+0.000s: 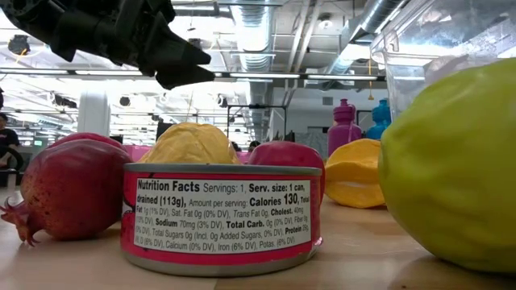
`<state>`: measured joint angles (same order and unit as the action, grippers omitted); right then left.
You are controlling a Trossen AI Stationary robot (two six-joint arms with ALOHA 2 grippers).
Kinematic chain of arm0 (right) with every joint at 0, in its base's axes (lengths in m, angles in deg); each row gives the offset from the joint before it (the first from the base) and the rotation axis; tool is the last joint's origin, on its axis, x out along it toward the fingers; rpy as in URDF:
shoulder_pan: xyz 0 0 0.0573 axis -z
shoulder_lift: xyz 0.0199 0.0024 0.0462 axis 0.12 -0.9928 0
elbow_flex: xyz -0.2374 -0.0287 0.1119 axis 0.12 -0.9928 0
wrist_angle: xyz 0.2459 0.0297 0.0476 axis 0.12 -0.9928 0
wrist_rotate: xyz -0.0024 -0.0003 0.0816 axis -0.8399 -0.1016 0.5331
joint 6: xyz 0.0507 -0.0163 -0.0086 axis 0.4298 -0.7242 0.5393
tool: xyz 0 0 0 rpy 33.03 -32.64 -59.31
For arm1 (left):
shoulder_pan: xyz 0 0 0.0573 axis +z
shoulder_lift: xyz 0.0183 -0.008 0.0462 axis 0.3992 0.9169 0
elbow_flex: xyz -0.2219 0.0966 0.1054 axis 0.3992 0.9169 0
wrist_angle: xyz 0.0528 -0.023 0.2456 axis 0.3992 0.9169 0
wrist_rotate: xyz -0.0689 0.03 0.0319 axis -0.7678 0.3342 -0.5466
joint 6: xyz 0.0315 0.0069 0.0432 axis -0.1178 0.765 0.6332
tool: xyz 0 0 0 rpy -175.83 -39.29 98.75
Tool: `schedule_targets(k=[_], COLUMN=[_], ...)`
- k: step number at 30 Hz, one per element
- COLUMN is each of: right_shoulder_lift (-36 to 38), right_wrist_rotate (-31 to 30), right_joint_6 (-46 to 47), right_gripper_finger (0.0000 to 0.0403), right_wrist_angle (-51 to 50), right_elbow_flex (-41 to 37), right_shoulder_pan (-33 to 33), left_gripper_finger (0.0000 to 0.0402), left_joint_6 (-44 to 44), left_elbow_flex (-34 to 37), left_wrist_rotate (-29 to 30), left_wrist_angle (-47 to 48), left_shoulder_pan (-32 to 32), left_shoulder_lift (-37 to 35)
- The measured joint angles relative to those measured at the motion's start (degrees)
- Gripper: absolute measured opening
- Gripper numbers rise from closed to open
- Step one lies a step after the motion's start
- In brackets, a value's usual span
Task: Pick & Place Food Item
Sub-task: Put the red mango into the transparent bin
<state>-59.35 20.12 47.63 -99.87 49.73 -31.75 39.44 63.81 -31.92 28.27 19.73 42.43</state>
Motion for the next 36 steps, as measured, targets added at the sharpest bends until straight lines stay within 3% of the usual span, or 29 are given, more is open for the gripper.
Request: schedule_targets(k=[3,6,15,19,26,36], right_shoulder_lift=[0.1,-1.3,-6.8,-6.5,-0.3,7.3], right_wrist_rotate=[-10.9,-16.3,-12.9,-11.6,-11.9,-13.6], right_joint_6=[-7.2,-15.9,-40.4,-45.1,-45.8,-44.6], right_gripper_finger=[0.0254,0.0254,0.0254,0.0254,0.0254,0.0254], right_wrist_angle=[7.1,17.7,74.3,90.5,90.6,76.5], right_elbow_flex=[0.0,-0.9,-18.1,-25.5,-30.5,-31.0], right_shoulder_pan=[-1.6,-1.9,4.0,6.7,10.1,10.7], left_gripper_finger=[0.0294,0.0294,0.0294,0.0294,0.0294,0.0294], left_joint_6=[-0.1,-0.3,-1.0,-1.7,-2.0,5.2], left_elbow_flex=[0.0,0.0,0.0,-0.1,-5.3,-20.1], left_wrist_rotate=[0.0,0.0,-0.2,-0.2,-2.2,-3.4], left_wrist_angle=[-0.9,-2.1,-9.1,-12.6,-11.3,6.8], left_shoulder_pan=[0.0,0.0,0.0,0.2,2.7,8.9], left_shoulder_lift=[0.0,0.0,2.6,7.4,17.7,25.7])
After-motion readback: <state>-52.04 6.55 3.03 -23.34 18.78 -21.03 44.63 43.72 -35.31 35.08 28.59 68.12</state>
